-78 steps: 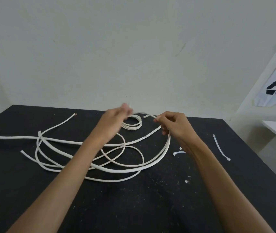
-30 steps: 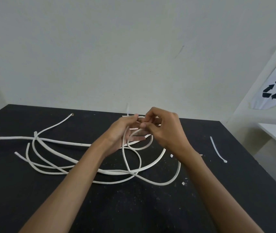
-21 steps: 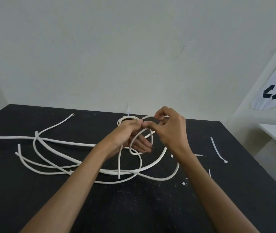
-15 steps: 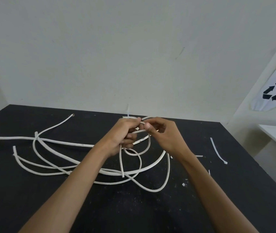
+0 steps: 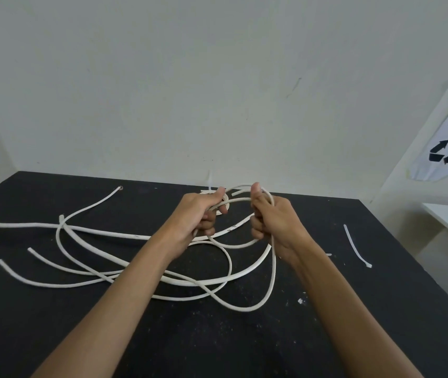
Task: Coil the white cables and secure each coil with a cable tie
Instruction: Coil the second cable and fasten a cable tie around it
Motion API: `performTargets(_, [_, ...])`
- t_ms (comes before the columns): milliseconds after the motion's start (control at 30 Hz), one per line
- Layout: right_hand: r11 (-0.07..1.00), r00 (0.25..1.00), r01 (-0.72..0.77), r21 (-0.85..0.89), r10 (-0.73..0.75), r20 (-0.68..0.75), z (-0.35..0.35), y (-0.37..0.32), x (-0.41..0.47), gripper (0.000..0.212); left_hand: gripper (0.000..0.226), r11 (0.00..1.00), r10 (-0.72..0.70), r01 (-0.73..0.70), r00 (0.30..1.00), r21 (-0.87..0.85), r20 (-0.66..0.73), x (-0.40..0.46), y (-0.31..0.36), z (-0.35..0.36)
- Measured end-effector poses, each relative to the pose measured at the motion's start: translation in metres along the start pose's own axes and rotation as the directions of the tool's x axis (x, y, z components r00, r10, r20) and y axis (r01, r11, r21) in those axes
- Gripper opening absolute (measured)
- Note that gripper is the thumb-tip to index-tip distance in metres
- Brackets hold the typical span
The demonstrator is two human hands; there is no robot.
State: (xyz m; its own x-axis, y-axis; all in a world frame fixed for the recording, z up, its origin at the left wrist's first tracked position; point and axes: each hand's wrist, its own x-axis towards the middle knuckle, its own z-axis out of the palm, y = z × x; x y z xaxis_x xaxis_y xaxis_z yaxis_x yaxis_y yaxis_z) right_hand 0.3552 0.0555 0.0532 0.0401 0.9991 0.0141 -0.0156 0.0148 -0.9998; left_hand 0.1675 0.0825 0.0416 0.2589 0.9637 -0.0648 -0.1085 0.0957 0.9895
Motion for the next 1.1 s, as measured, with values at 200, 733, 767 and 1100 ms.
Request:
performTargets(200, [0.999,0.994,0.0,-0.053,0.006,0.114,-0.009,-0.006,0.001,0.049,0.04,0.986,0.019,-0.042,0.99,-0.159,-0.143,0.004,-0.007,-0.004])
performTargets(733, [0.773,0.969,0.227,-0.593,-0.117,0.218,-0.005,-0.006,0.005,0.055,0.04,1.0,0.009,-0.009,0.997,0.0,-0.082,0.001,-0.007,0.005])
performTargets(767, [0.774,0.967,0.226,-0.591,-0.105,0.232,-0.005,-0.007,0.006,0.057,0.04,0.999,0.011,-0.009,0.998,0.048,-0.057,0.0,-0.006,0.007])
performTargets(1100, [0.986,0.982,-0.108,-0.13,0.126,0.138,-0.009,-0.004,0.003,0.036,0.046,0.998,-0.04,0.04,0.999,0.048,0.01,0.006,-0.016,-0.003])
